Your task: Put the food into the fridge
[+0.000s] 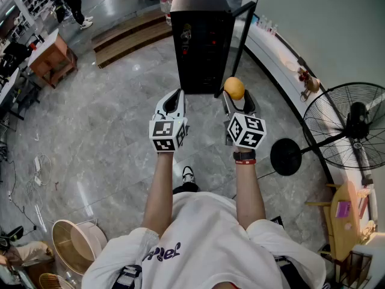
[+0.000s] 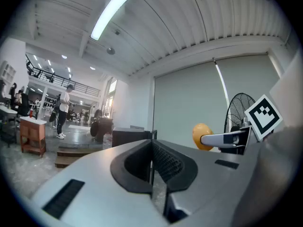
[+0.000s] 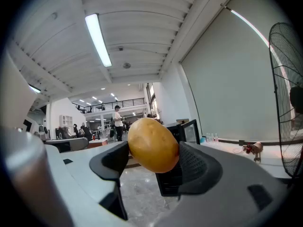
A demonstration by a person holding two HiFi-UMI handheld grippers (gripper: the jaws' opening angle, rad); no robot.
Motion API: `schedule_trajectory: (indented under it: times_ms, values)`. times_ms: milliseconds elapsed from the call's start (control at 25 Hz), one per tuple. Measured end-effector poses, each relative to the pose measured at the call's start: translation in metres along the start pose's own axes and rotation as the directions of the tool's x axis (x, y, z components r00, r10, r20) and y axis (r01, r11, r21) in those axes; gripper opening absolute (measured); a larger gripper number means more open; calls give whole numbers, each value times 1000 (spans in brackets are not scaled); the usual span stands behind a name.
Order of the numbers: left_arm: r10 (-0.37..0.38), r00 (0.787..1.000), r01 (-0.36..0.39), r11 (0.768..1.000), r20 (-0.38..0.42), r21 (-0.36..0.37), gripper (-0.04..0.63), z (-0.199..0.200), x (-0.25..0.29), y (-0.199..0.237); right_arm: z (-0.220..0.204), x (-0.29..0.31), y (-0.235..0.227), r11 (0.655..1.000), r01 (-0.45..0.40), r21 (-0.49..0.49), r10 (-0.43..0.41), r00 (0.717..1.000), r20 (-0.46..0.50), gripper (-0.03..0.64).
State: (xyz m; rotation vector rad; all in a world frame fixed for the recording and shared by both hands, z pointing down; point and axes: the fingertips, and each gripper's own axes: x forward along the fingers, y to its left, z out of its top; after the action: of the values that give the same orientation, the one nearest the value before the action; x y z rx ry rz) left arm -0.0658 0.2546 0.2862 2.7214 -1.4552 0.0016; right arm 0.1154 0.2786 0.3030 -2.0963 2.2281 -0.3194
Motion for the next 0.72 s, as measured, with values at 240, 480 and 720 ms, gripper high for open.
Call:
schedule_trajectory:
  times_ms: [240, 480, 720]
  values:
    - [38, 999, -38, 999, 1, 30, 17, 3, 36, 45, 0, 55, 11, 1000, 8, 13, -7, 1000, -19, 347]
    - [12, 1000, -12, 1000, -24, 5, 17, -4, 70, 82, -3, 106, 23, 1000, 8, -3, -8, 1000, -30, 348]
    - [-15, 998, 17, 999, -59, 30, 17, -14, 101, 106, -10, 149, 27, 1000, 10, 26, -9, 998, -65, 348]
